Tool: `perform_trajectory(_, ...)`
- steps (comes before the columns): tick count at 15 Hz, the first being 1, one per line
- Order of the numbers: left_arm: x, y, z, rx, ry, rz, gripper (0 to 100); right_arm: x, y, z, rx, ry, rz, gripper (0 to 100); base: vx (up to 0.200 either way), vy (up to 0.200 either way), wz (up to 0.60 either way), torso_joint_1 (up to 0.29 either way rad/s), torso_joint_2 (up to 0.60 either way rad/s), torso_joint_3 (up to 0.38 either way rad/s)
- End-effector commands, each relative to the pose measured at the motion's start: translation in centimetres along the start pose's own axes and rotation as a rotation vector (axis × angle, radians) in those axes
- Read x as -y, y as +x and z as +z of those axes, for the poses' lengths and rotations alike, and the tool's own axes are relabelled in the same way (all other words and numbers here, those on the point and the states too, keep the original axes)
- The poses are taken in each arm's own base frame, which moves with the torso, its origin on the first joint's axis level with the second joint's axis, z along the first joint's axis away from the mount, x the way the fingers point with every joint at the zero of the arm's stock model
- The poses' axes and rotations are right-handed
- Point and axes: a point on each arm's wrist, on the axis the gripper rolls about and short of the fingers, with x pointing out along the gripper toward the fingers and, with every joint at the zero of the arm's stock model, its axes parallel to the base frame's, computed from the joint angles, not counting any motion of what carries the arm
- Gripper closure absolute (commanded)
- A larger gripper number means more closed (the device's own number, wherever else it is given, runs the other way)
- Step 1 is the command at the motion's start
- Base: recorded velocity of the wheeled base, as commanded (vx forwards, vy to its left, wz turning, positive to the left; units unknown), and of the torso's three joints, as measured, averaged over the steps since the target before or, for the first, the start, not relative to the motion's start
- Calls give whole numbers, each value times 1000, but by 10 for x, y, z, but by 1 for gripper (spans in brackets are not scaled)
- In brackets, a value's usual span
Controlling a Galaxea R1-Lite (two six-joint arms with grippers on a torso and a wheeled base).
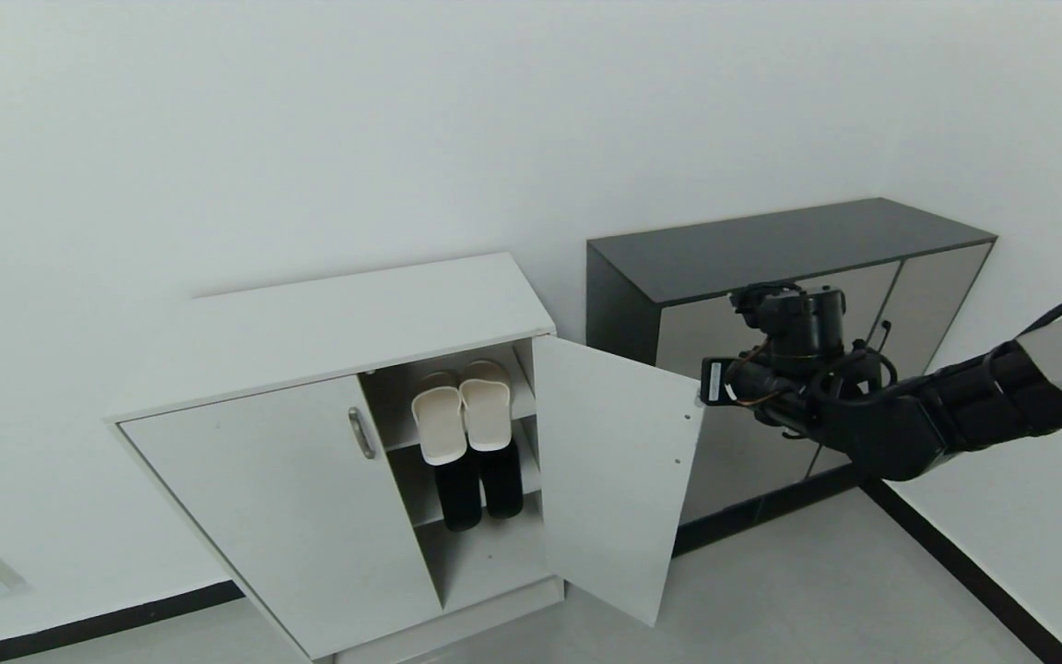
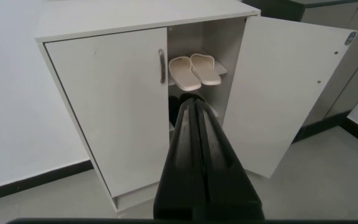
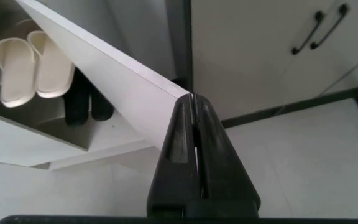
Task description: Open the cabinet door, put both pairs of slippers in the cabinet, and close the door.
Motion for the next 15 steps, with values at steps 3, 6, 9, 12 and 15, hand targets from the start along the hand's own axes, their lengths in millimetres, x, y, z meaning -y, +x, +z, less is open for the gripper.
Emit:
perform_trajectory(3, 0, 0, 0, -1, -1, 0, 100, 10, 32, -10, -14, 8, -31, 100, 0, 0, 0, 0, 0, 0)
perform_trajectory(6, 0, 0, 0, -1, -1, -1, 100, 15, 47, -12, -9, 15, -46, 100, 0, 0, 0, 0, 0, 0)
perform_trajectory(9, 0, 0, 0, -1, -1, -1, 100, 15, 51, -14, -12, 14, -47, 100, 0, 0, 0, 0, 0, 0)
perform_trajectory(12, 0, 0, 0, -1, -1, -1, 100, 14, 52, -13, -9, 15, -46, 100, 0, 0, 0, 0, 0, 0)
perform_trajectory(15, 0, 0, 0, -1, -1, -1, 100, 11, 51, -14, -12, 12, -39, 100, 0, 0, 0, 0, 0, 0)
